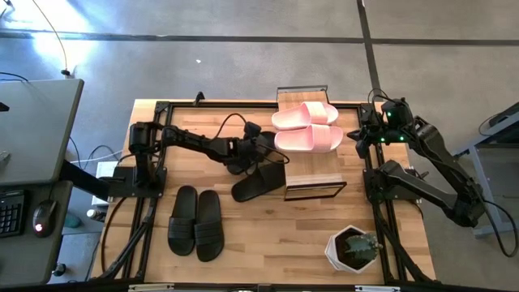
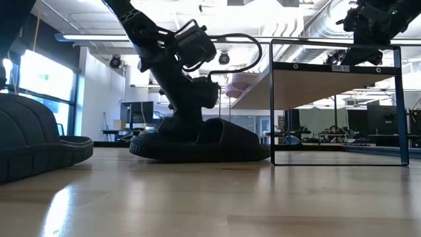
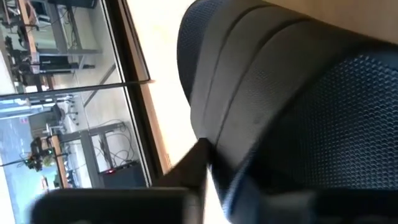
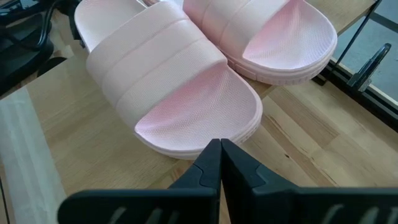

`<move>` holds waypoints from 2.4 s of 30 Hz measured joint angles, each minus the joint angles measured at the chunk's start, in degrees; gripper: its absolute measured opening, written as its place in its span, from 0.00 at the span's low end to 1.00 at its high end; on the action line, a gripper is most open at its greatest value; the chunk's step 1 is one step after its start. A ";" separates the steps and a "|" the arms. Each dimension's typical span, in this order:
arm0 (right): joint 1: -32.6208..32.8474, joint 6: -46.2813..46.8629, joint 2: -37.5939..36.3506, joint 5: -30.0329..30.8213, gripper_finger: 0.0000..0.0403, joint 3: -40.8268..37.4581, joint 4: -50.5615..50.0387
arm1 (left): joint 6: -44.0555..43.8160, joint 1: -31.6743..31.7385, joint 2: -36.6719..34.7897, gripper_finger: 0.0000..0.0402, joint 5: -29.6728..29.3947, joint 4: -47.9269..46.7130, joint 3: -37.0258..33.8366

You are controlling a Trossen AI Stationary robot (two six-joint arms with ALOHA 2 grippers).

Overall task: Pick and place slides into the shelf
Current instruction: Adjust the black slides under the shelf

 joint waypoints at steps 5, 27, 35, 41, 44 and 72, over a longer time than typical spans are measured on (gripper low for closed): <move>-0.01 0.00 0.00 0.00 0.00 -0.02 0.00 | -0.11 -0.16 -0.19 0.04 -2.47 -0.51 0.02; -0.01 -1.07 -3.26 -2.69 0.00 -0.02 -0.11 | -9.50 9.54 -22.68 0.00 14.88 -9.90 -1.30; 0.01 -1.05 -7.47 -1.80 0.00 -0.02 -0.13 | -8.42 20.60 -22.12 0.00 21.74 -4.60 -9.19; -0.01 -0.01 -6.65 -0.81 0.00 -0.02 -0.05 | -3.03 25.72 -20.20 0.00 35.74 4.17 -10.99; -0.03 1.56 -5.76 -0.85 0.00 -0.02 -0.07 | -2.97 27.48 -17.18 0.00 36.89 4.72 -9.17; -4.31 -1.49 -3.65 -1.70 0.00 -0.02 0.00 | 27.53 26.54 3.99 0.00 37.49 0.54 10.79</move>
